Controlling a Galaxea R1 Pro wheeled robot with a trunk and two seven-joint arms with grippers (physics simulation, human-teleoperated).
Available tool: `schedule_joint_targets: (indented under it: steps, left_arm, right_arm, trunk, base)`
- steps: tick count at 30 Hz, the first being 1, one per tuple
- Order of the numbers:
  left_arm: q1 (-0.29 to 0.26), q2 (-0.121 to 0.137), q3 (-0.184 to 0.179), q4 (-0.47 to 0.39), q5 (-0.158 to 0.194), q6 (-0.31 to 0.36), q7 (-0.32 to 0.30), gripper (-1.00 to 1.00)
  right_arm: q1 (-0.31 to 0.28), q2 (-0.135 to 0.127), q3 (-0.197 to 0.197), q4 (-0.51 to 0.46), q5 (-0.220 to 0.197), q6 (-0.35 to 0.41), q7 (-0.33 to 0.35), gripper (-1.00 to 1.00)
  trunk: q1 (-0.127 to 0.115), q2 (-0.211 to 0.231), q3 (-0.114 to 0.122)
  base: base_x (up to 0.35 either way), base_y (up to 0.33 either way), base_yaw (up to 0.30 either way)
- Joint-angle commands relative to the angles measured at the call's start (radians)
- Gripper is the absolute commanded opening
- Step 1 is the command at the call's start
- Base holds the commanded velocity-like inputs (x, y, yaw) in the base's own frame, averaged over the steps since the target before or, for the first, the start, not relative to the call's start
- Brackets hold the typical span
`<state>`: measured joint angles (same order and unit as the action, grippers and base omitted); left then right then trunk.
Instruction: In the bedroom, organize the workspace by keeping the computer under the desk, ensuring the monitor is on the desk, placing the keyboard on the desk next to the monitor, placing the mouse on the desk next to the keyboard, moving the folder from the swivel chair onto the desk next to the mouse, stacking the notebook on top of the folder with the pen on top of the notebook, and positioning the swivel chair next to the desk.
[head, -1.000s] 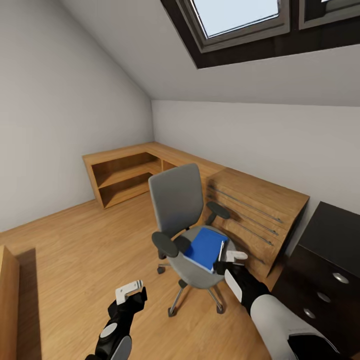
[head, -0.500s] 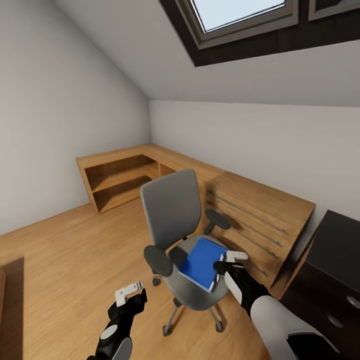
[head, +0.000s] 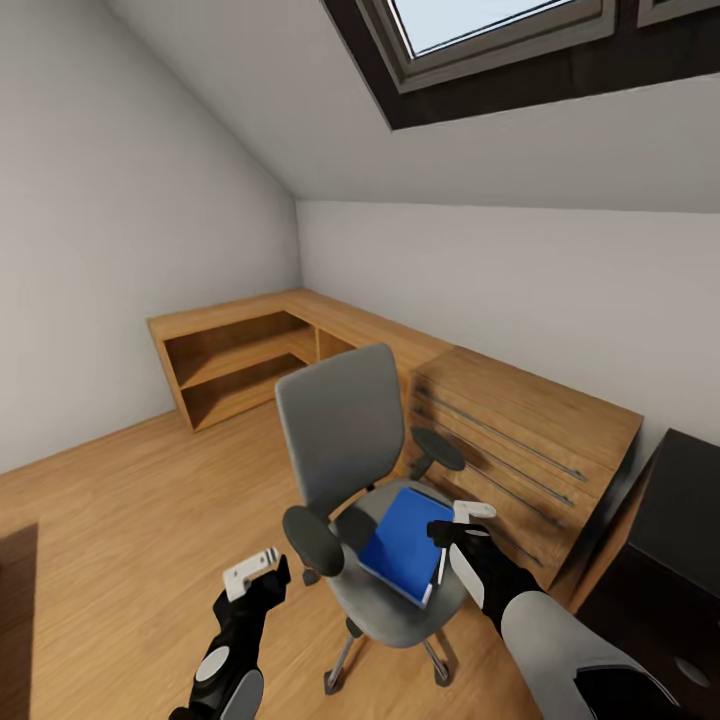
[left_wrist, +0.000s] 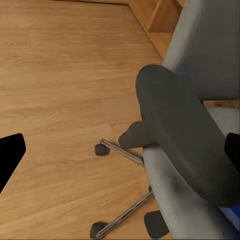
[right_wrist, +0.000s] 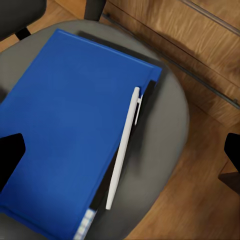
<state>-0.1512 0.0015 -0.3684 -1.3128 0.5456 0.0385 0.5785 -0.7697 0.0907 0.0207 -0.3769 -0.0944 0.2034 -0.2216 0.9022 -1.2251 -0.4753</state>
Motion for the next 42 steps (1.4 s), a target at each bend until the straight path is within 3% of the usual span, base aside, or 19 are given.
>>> schedule_joint_targets:
  steps: [1, 29, 30, 31, 33, 34, 35, 42]
  left_arm:
    - [-0.001, 0.0, -0.001, -0.005, 0.002, -0.001, 0.006, 1.0]
    - [-0.001, 0.002, 0.006, -0.012, 0.005, -0.008, 0.006, 1.0]
    - [-0.001, 0.002, 0.021, -0.01, 0.01, -0.007, 0.006, 1.0]
    - [-0.001, 0.002, 0.079, -0.008, 0.045, -0.001, 0.006, 1.0]
    - [-0.001, 0.002, 0.158, -0.007, 0.108, 0.034, 0.002, 1.0]
    - [-0.001, 0.002, 0.192, -0.007, 0.141, 0.065, 0.0, 1.0]
    - [-0.001, 0.004, 0.256, -0.006, 0.212, 0.162, -0.003, 1.0]
    - [-0.001, 0.002, 0.268, -0.006, 0.227, 0.191, -0.006, 1.0]
  right_arm:
    - [0.0, 0.0, 0.003, -0.002, -0.01, 0.004, -0.005, 1.0]
    - [0.0, -0.002, 0.003, -0.001, -0.009, 0.004, -0.005, 1.0]
    - [0.0, -0.002, 0.003, -0.002, -0.009, 0.004, -0.005, 1.0]
    - [0.0, -0.002, 0.002, -0.002, -0.009, 0.004, -0.005, 1.0]
    - [0.0, -0.002, 0.002, -0.001, -0.009, 0.004, -0.005, 1.0]
    - [0.0, -0.001, 0.002, -0.001, -0.009, 0.004, -0.005, 1.0]
    - [0.0, -0.002, 0.002, -0.001, -0.009, 0.004, -0.005, 1.0]
    - [0.0, -0.002, 0.002, -0.001, -0.009, 0.002, -0.005, 1.0]
  trunk:
    - [0.004, -0.008, -0.004]
    - [0.111, -0.204, -0.092]
    - [0.115, -0.211, -0.095]
    - [0.119, -0.218, -0.098]
    - [0.127, -0.232, -0.105]
    - [0.13, -0.239, -0.108]
    - [0.134, -0.246, -0.111]
    - [0.161, -0.295, -0.133]
  base:
    - [0.004, 0.0, 0.0]
    - [0.0, 0.0, 0.0]
    - [0.0, 0.0, 0.0]
    - [0.0, 0.0, 0.0]
    - [0.0, 0.0, 0.0]
    - [0.0, 0.0, 0.0]
    - [0.0, 0.0, 0.0]
    - [0.0, 0.0, 0.0]
